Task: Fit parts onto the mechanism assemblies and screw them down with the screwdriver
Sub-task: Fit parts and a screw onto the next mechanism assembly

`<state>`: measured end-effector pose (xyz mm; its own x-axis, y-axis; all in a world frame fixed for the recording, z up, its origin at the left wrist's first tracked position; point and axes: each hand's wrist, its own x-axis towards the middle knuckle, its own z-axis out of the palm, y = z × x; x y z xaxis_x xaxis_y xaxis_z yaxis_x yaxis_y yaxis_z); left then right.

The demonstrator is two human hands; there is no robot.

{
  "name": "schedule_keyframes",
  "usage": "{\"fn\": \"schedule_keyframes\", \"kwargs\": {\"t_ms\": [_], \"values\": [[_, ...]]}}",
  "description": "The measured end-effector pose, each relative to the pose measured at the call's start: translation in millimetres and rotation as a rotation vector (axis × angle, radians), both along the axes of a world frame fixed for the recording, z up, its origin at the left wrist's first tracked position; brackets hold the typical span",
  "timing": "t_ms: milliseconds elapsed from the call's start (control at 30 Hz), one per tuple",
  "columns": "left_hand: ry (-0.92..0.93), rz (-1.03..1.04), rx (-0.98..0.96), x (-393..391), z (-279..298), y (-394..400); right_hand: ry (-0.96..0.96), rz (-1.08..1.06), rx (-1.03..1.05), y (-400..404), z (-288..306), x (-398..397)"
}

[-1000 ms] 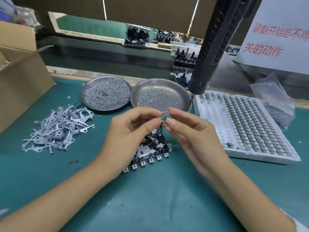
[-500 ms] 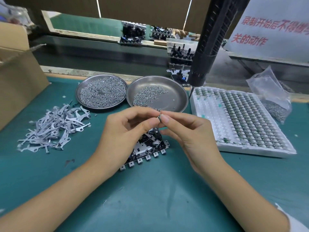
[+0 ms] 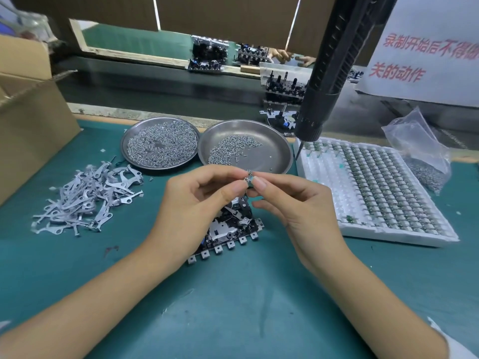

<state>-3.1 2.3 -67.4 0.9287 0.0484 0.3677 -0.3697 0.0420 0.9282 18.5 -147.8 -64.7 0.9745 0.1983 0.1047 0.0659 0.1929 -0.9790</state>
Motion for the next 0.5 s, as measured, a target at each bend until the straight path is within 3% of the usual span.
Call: {"fn": "schedule_keyframes", "kwargs": {"t_ms": [267, 400, 500], "values": [[-0.010, -0.008, 0.070, -1.4, 1.1, 1.1, -0.038, 0.038, -0.054, -1.6, -0.7, 1.2], [-0.143, 0.143, 0.370, 1.6, 0.7, 10.6, -0.081, 0.094, -0.091, -3.3, 1.5, 2.5], [-0.151, 0.158, 0.405, 3.2, 2.1, 16.1, -0.127, 0.122, -0.142, -2.8, 0.8, 2.1]]}}
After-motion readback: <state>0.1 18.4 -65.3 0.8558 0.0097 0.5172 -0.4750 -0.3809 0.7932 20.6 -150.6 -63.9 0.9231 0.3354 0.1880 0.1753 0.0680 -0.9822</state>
